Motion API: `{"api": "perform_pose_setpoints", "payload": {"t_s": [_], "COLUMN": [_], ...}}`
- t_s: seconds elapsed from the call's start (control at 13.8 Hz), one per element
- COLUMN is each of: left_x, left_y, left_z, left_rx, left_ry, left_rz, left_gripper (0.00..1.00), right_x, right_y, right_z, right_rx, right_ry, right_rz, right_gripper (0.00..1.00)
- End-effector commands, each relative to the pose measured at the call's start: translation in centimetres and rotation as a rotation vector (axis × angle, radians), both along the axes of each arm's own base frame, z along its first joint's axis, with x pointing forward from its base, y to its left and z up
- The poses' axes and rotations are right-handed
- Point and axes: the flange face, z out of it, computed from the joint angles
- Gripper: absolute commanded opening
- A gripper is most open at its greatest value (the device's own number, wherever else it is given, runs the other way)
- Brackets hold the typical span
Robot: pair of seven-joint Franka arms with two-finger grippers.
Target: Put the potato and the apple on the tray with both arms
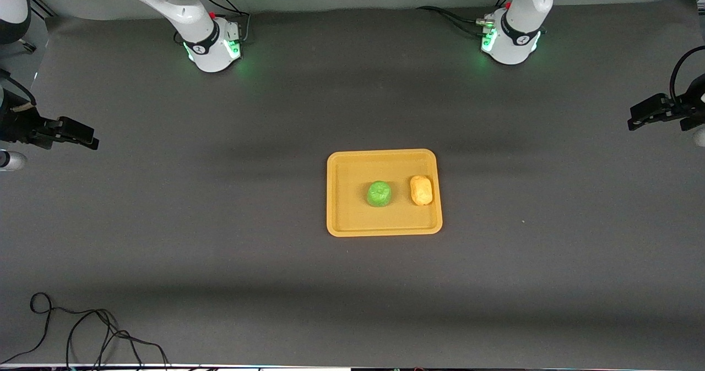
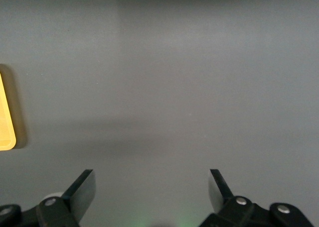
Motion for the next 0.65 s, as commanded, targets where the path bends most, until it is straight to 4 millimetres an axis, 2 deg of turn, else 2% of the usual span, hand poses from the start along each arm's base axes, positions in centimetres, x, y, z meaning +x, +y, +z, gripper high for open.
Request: {"api": "perform_pose_setpoints", "payload": {"t_s": [0.0,0.58], "left_x": [-0.51,-0.34], "left_y": [-0.13,-0.81], "left_z": [0.53,0.54], "left_rx": [-0.003,-0.012], "left_ry": [-0.003,-0.007], "left_rz": [-0.004,-0.015], "left_gripper": [1.00,1.00], "right_x": [-0.89,-0.95], "right_y": [0.30,0.20], "right_z": [0.67,0.78], "right_rx": [0.013,0.019], "right_ry": [-0.019,-0.013], "right_rz": [0.027,0.019], "right_gripper": [1.00,1.00]}}
